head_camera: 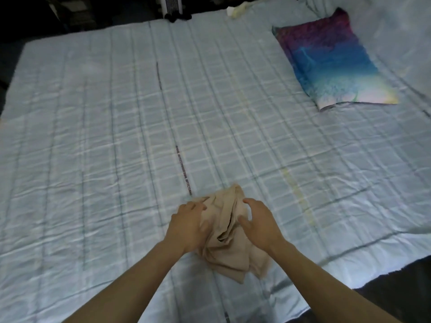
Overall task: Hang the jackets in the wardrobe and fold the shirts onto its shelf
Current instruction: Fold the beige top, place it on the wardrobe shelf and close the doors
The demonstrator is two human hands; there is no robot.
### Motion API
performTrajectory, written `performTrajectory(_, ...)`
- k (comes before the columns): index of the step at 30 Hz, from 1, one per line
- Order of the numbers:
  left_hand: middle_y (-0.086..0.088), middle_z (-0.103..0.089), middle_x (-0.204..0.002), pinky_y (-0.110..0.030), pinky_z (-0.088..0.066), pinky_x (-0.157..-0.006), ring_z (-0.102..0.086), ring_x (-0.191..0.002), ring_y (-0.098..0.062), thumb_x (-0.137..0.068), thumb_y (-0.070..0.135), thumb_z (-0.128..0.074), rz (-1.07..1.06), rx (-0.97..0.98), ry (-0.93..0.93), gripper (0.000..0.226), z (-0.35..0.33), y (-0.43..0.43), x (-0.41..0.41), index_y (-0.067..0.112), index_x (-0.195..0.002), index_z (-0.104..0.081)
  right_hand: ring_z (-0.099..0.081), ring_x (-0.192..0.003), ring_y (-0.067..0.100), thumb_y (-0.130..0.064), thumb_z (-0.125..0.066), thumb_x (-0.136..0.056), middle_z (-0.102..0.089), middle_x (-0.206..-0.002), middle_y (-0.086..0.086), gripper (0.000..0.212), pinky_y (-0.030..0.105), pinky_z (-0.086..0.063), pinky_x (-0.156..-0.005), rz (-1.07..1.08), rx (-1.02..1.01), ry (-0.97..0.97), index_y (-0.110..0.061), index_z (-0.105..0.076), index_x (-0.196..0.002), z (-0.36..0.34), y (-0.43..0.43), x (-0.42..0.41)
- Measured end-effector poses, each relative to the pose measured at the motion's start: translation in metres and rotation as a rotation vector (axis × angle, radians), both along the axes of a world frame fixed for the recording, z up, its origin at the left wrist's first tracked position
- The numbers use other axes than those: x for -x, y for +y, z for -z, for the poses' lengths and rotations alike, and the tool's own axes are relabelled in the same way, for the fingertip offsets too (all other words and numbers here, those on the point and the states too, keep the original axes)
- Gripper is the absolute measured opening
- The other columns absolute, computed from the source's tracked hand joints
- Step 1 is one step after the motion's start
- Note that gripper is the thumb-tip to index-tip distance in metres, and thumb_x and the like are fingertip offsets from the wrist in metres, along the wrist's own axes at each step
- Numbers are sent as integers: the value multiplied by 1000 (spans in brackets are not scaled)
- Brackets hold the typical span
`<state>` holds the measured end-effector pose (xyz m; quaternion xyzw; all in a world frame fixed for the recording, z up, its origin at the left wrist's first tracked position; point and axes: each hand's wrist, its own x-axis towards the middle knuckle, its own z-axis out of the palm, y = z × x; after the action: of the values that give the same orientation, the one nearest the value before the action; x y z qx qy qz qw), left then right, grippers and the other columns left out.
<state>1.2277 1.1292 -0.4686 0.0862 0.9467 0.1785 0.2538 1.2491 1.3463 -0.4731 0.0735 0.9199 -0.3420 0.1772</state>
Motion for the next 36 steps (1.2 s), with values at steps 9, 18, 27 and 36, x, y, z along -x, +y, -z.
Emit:
performTrajectory(9, -1, -37, -148, -43, -47, -93, -46, -123, -27, -88, 43, -56, 116, 34, -23, 56, 83, 5, 28, 27, -138, -39, -55, -96, 16, -42, -57, -87, -55, -111, -3, 47, 37, -50, -84, 28, 11, -66, -25, -44, -129, 77, -28, 17)
performTrajectory(18, 8, -61, -92, -37, -48, -69, -57, -83, -17, -80, 38, -36, -60, -257, 126, 38, 84, -3, 26, 20, -98, -64, -57, -81, 14, -11, -54, -91, -62, -92, 0, 15, 26, -44, -72, 138, 58, 80, -16, -61, -104, 83, -48, 15)
performTrajectory(27, 6, -57, -83, -34, -47, -69, -54, -74, -14, -85, 18, -59, -72, -306, 242, 11, 26, -26, 32, 26, -91, -55, -59, -100, 10, 2, -63, -83, -67, -113, 3, 35, 10, -42, -91, 193, 171, 308, -6, -66, -117, 12, -59, 33)
performTrajectory(36, 9, -56, -83, -19, -36, -64, -51, -72, -9, -87, 20, -61, -104, -322, 400, 8, -68, -51, 44, 26, -91, -59, -61, -90, 6, -7, -64, -88, -71, -100, 0, 20, 1, -39, -81, 159, 189, 465, -9, -71, -107, -74, -76, 48)
